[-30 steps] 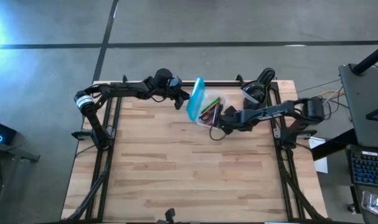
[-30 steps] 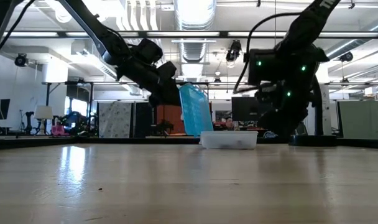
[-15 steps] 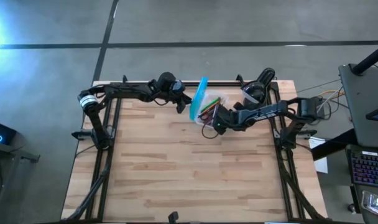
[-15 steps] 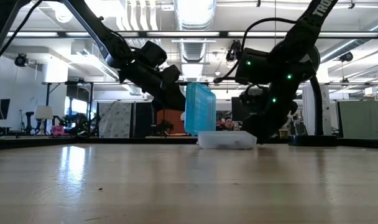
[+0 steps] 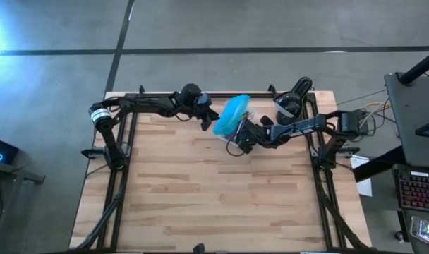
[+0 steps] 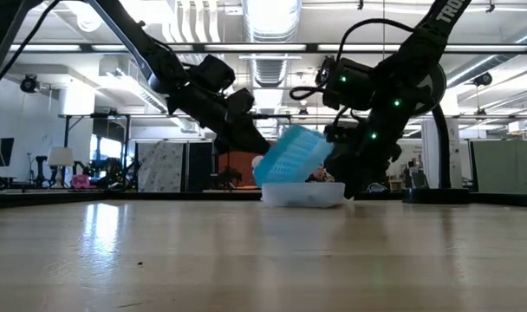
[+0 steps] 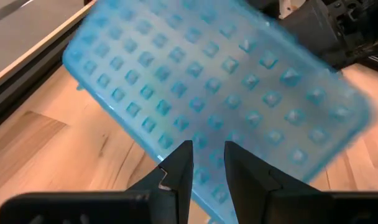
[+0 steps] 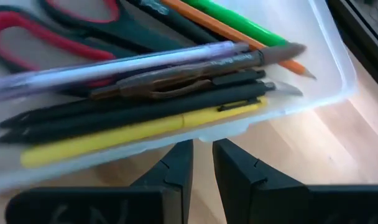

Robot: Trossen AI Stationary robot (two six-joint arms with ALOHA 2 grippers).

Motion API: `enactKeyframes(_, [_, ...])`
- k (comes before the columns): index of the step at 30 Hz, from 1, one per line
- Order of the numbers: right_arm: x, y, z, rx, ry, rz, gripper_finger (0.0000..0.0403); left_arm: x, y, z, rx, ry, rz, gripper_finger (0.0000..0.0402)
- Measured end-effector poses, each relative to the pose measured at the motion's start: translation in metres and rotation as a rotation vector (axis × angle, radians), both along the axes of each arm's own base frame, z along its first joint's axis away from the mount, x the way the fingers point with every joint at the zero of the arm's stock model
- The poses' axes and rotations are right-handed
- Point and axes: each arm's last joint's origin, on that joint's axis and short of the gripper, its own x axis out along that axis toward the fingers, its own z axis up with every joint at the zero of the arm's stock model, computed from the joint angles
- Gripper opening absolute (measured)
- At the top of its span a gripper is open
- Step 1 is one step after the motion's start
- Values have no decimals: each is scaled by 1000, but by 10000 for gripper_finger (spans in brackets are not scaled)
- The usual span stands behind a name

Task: Pick & place school supplies into a supply box
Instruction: Close the blue supply box

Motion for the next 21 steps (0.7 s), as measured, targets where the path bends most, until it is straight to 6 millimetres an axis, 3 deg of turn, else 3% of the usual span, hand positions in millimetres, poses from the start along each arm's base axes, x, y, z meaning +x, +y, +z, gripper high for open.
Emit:
enactKeyframes(7, [10,11,4,-3,-34,132,54,2,-4,0,-2,1,-12,76])
enactKeyframes(12, [5,27,5,26,73,168,54,2,-4,0,-18,2,-4,76])
enactKeyframes(16, [-7,42,8,68,128,98,54,2,-4,0,-21,2,-2,76])
enactKeyframes(21, [-16,48,35,5,-65,-60,54,4,-4,3,-34,-8,7,76])
